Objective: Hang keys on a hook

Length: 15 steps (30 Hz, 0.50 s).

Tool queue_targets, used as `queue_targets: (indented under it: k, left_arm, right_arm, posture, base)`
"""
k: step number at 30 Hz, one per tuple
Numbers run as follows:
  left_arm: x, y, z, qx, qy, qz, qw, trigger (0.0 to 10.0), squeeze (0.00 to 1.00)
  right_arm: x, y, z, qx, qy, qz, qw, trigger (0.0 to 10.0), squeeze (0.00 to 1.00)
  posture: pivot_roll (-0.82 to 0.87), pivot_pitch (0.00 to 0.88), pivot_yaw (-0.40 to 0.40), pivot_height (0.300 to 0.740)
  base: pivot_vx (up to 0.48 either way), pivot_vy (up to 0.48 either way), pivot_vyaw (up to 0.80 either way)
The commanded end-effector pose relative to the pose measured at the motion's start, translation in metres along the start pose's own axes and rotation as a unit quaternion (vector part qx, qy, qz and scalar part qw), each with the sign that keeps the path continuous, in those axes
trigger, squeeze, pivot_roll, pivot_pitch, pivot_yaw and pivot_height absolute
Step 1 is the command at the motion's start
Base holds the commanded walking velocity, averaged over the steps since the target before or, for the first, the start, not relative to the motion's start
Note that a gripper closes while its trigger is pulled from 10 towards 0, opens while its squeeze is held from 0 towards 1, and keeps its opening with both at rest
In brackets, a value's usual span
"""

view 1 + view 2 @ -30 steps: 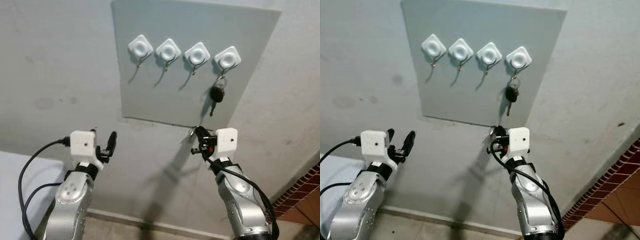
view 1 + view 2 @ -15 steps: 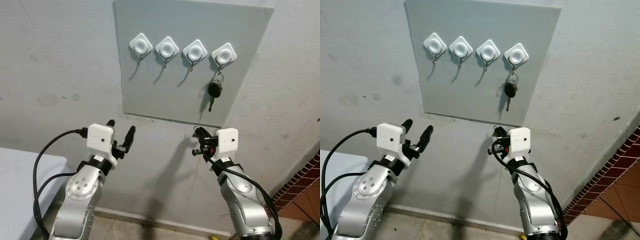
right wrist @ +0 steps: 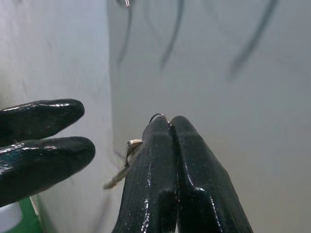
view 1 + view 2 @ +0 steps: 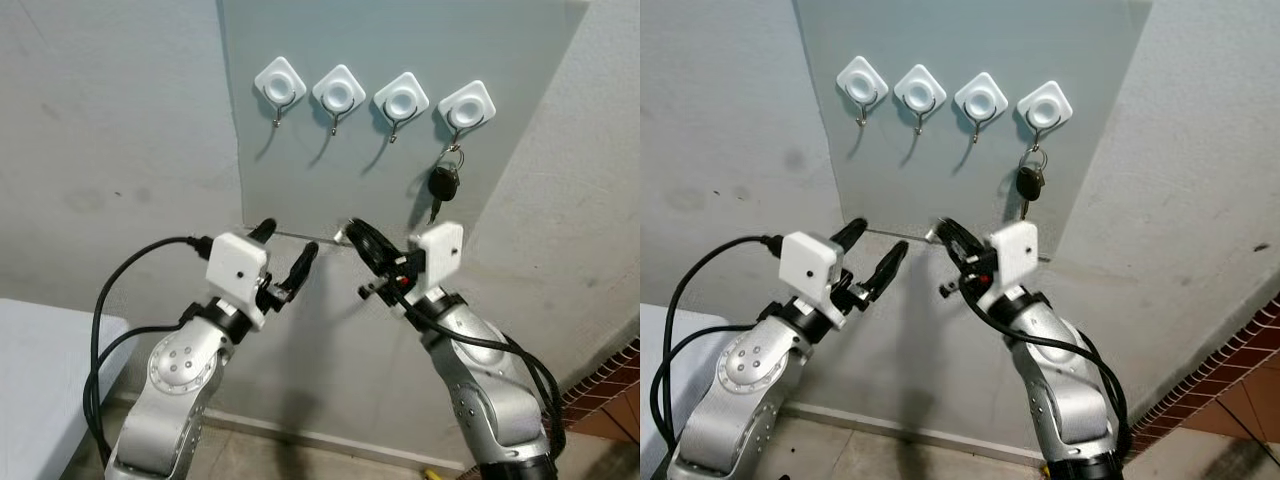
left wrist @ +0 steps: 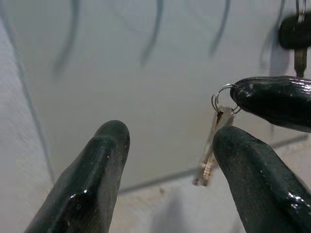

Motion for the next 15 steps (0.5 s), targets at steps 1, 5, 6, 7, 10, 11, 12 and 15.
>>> queue_targets:
  k: [1,5,6,7,10,11,12,15]
  left_arm:
    - [0.002,0.009,0.002,-0.01,-0.002,0.004,1.0,10.0,0.0]
    - [0.006,0.019,0.005,-0.024,0.002,0.002,1.0,10.0,0.0]
    - [0.007,0.021,0.006,-0.027,0.005,0.002,1.0,10.0,0.0]
    - [0.007,0.021,0.006,-0.027,0.005,0.002,1.0,10.0,0.0]
    - [0.009,0.026,0.008,-0.033,0.007,0.005,0.999,10.0,0.0]
    - [0.009,0.028,0.009,-0.035,0.007,0.005,0.999,10.0,0.0]
    - [0.01,0.028,0.009,-0.036,0.006,0.004,0.999,10.0,0.0]
    - [0.01,0.03,0.01,-0.036,0.005,0.005,0.999,10.0,0.0]
  right_arm:
    - [-0.001,0.013,0.003,-0.018,0.004,-0.003,1.0,10.0,0.0]
    - [0.0,0.028,0.008,-0.042,0.01,0.001,0.999,10.0,0.0]
    - [-0.002,0.032,0.01,-0.049,0.008,-0.001,0.999,10.0,0.0]
    - [-0.002,0.032,0.01,-0.049,0.008,-0.001,0.999,10.0,0.0]
    - [-0.005,0.041,0.014,-0.066,0.0,-0.004,0.998,10.0,0.0]
    - [-0.007,0.044,0.015,-0.071,-0.002,-0.004,0.997,10.0,0.0]
    - [-0.007,0.045,0.016,-0.072,-0.003,-0.005,0.997,10.0,0.0]
    - [-0.011,0.047,0.016,-0.075,-0.011,-0.006,0.997,10.0,0.0]
  posture:
    - [-0.08,0.0,-0.038,0.732]
    - [-0.08,0.0,-0.038,0.732]
    - [-0.07,0.0,-0.039,0.732]
    - [-0.07,0.0,-0.039,0.732]
    - [-0.07,0.0,-0.039,0.732]
    - [-0.07,0.0,-0.039,0.732]
    - [-0.07,0.0,-0.039,0.732]
    - [-0.07,0.0,-0.04,0.732]
  base:
    - [0.0,0.0,0.0]
    - [0.0,0.0,0.0]
    - [0.0,0.0,0.0]
    - [0.0,0.0,0.0]
    - [0.0,0.0,0.0]
    - [0.0,0.0,0.0]
    - [0.0,0.0,0.0]
    - [0.0,0.0,0.0]
Point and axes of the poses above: a point about 5 cm out from each wrist's last joint towards the gripper, its own z axis pointing out of the wrist towards the gripper, its own y axis along the axis of the wrist's last joint, x = y × z, the point moved 1 cm from there along z, pointing out of the wrist towards the gripper, and after that the axes turned 2 degrees about -z, right-handed, at the moved point
